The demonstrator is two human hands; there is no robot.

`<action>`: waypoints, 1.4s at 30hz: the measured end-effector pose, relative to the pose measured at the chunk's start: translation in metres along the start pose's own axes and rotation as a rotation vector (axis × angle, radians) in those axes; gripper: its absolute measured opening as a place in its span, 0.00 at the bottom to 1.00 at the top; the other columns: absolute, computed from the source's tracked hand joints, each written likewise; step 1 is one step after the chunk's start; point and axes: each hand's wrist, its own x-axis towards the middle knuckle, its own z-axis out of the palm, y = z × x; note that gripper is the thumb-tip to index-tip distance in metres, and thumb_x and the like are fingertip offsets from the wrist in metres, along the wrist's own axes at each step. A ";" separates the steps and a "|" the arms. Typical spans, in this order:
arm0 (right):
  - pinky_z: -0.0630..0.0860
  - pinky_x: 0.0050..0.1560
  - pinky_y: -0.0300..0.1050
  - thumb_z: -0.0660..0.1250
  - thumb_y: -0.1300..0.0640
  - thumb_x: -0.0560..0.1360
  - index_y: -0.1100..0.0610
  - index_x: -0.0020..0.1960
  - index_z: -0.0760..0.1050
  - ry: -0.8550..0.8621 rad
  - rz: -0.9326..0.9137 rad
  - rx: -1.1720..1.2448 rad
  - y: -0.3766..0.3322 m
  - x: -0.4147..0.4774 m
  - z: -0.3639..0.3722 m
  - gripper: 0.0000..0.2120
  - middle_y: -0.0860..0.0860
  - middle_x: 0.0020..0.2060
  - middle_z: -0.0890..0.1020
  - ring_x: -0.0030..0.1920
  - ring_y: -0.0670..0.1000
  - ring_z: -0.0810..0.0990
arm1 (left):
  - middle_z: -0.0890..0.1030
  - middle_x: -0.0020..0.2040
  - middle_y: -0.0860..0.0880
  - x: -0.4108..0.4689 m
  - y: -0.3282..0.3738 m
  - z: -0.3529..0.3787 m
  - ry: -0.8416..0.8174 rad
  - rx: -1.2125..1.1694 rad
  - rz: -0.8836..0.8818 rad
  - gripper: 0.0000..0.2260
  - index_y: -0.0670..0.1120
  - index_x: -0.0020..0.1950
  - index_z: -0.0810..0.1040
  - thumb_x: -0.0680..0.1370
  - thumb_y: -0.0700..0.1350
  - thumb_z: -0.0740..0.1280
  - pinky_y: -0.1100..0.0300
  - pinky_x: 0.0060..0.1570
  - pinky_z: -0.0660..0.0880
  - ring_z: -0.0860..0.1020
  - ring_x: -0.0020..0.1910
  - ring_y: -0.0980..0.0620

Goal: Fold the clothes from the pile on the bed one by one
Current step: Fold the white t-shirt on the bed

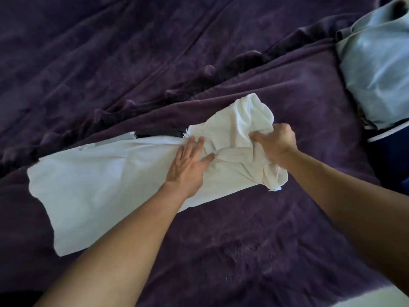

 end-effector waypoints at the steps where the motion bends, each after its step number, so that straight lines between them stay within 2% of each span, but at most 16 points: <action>1: 0.79 0.42 0.52 0.73 0.43 0.66 0.57 0.40 0.75 -0.001 -0.023 0.035 0.000 -0.003 -0.006 0.17 0.49 0.37 0.79 0.41 0.55 0.80 | 0.40 0.78 0.45 -0.010 0.001 0.001 0.017 -0.048 -0.019 0.30 0.56 0.77 0.56 0.77 0.36 0.56 0.47 0.75 0.45 0.39 0.77 0.43; 4: 0.74 0.35 0.53 0.72 0.47 0.68 0.63 0.39 0.71 0.021 -0.161 0.034 -0.007 -0.021 -0.028 0.20 0.52 0.33 0.74 0.34 0.53 0.72 | 0.48 0.79 0.44 -0.046 0.002 0.007 0.119 -0.188 -0.132 0.26 0.51 0.75 0.63 0.78 0.37 0.57 0.49 0.74 0.53 0.47 0.77 0.42; 6: 0.68 0.32 0.49 0.70 0.49 0.71 0.59 0.34 0.65 -0.008 -0.277 -0.011 -0.022 -0.039 -0.038 0.18 0.50 0.30 0.70 0.32 0.52 0.68 | 0.54 0.78 0.43 -0.074 -0.002 0.007 0.161 -0.292 -0.264 0.23 0.49 0.74 0.66 0.79 0.39 0.58 0.49 0.72 0.58 0.53 0.76 0.42; 9: 0.72 0.37 0.53 0.67 0.50 0.74 0.54 0.35 0.66 -0.094 -0.456 -0.130 -0.056 -0.070 -0.026 0.15 0.47 0.31 0.73 0.35 0.53 0.72 | 0.58 0.77 0.44 -0.116 -0.017 0.011 0.159 -0.392 -0.459 0.20 0.49 0.73 0.67 0.80 0.41 0.57 0.51 0.69 0.61 0.58 0.75 0.45; 11: 0.76 0.44 0.54 0.65 0.48 0.75 0.48 0.44 0.74 -0.170 -0.550 -0.199 -0.079 -0.091 -0.002 0.04 0.48 0.40 0.79 0.42 0.56 0.78 | 0.60 0.76 0.45 -0.142 -0.029 0.016 0.174 -0.421 -0.567 0.19 0.48 0.72 0.69 0.80 0.42 0.57 0.52 0.68 0.63 0.61 0.73 0.45; 14: 0.76 0.52 0.52 0.62 0.49 0.78 0.47 0.65 0.71 -0.292 -0.604 -0.312 -0.111 -0.124 0.051 0.16 0.53 0.55 0.80 0.53 0.59 0.78 | 0.63 0.74 0.46 -0.178 -0.050 0.026 0.189 -0.466 -0.713 0.18 0.47 0.70 0.71 0.80 0.42 0.58 0.51 0.66 0.66 0.64 0.71 0.45; 19: 0.79 0.53 0.55 0.66 0.50 0.77 0.49 0.72 0.65 -0.668 -0.416 -0.107 -0.128 -0.156 0.138 0.25 0.54 0.63 0.74 0.54 0.57 0.79 | 0.65 0.72 0.44 -0.215 -0.080 0.046 0.250 -0.556 -0.907 0.17 0.45 0.68 0.72 0.80 0.40 0.58 0.47 0.62 0.71 0.66 0.69 0.43; 21: 0.77 0.57 0.55 0.64 0.52 0.78 0.51 0.73 0.64 -0.576 -0.523 -0.192 -0.114 -0.157 0.148 0.24 0.54 0.65 0.73 0.55 0.56 0.78 | 0.65 0.72 0.43 -0.218 -0.087 0.048 0.283 -0.559 -0.934 0.17 0.44 0.68 0.72 0.79 0.39 0.58 0.46 0.61 0.71 0.66 0.68 0.43; 23: 0.74 0.59 0.55 0.61 0.55 0.79 0.51 0.73 0.64 -0.338 -0.749 -0.418 -0.092 -0.147 0.142 0.23 0.53 0.69 0.70 0.64 0.57 0.72 | 0.68 0.70 0.40 -0.210 -0.088 0.046 0.353 -0.527 -0.862 0.16 0.42 0.66 0.74 0.78 0.38 0.61 0.45 0.59 0.73 0.69 0.65 0.40; 27: 0.61 0.69 0.58 0.60 0.49 0.80 0.47 0.77 0.53 -0.062 -1.008 -0.783 -0.064 -0.103 0.125 0.29 0.55 0.78 0.47 0.78 0.56 0.45 | 0.68 0.70 0.38 -0.163 -0.082 0.042 0.437 -0.305 -0.519 0.18 0.45 0.67 0.74 0.76 0.42 0.67 0.43 0.57 0.73 0.70 0.66 0.36; 30: 0.58 0.71 0.60 0.56 0.41 0.79 0.44 0.78 0.46 -0.160 -0.903 -0.930 -0.055 -0.069 0.133 0.32 0.52 0.78 0.39 0.77 0.54 0.38 | 0.53 0.78 0.42 -0.126 -0.079 0.062 0.250 -0.199 -0.398 0.23 0.53 0.76 0.60 0.81 0.52 0.59 0.43 0.69 0.61 0.55 0.76 0.39; 33: 0.61 0.69 0.60 0.59 0.39 0.78 0.43 0.78 0.49 -0.206 -0.896 -0.797 -0.048 -0.057 0.138 0.33 0.49 0.78 0.41 0.78 0.51 0.40 | 0.41 0.79 0.43 -0.110 -0.080 0.093 0.140 -0.154 -0.423 0.26 0.54 0.78 0.46 0.82 0.56 0.50 0.43 0.74 0.49 0.43 0.77 0.41; 35: 0.65 0.64 0.56 0.64 0.41 0.76 0.45 0.77 0.54 -0.021 -0.849 -0.493 -0.041 -0.059 0.137 0.34 0.49 0.78 0.50 0.77 0.51 0.51 | 0.41 0.79 0.43 -0.109 -0.080 0.104 0.160 -0.133 -0.411 0.26 0.54 0.78 0.44 0.81 0.56 0.44 0.43 0.74 0.47 0.43 0.77 0.41; 37: 0.69 0.59 0.47 0.69 0.42 0.72 0.47 0.75 0.58 0.090 -0.562 -0.084 -0.034 -0.060 0.138 0.36 0.47 0.72 0.65 0.69 0.49 0.67 | 0.43 0.79 0.43 -0.111 -0.081 0.104 0.180 -0.126 -0.399 0.27 0.53 0.79 0.46 0.80 0.57 0.40 0.44 0.73 0.49 0.45 0.77 0.41; 39: 0.77 0.51 0.45 0.73 0.43 0.68 0.50 0.70 0.66 0.002 -0.189 0.276 -0.036 -0.064 0.141 0.34 0.45 0.58 0.77 0.54 0.47 0.79 | 0.41 0.79 0.44 -0.111 -0.084 0.102 0.166 -0.145 -0.385 0.26 0.54 0.78 0.45 0.80 0.58 0.41 0.45 0.74 0.48 0.43 0.77 0.42; 42: 0.78 0.36 0.42 0.75 0.49 0.69 0.57 0.60 0.74 -0.142 -0.061 0.386 -0.048 -0.069 0.137 0.23 0.50 0.48 0.82 0.42 0.48 0.82 | 0.42 0.79 0.47 -0.119 -0.090 0.091 0.165 -0.243 -0.357 0.25 0.54 0.78 0.47 0.82 0.57 0.48 0.48 0.74 0.46 0.42 0.78 0.46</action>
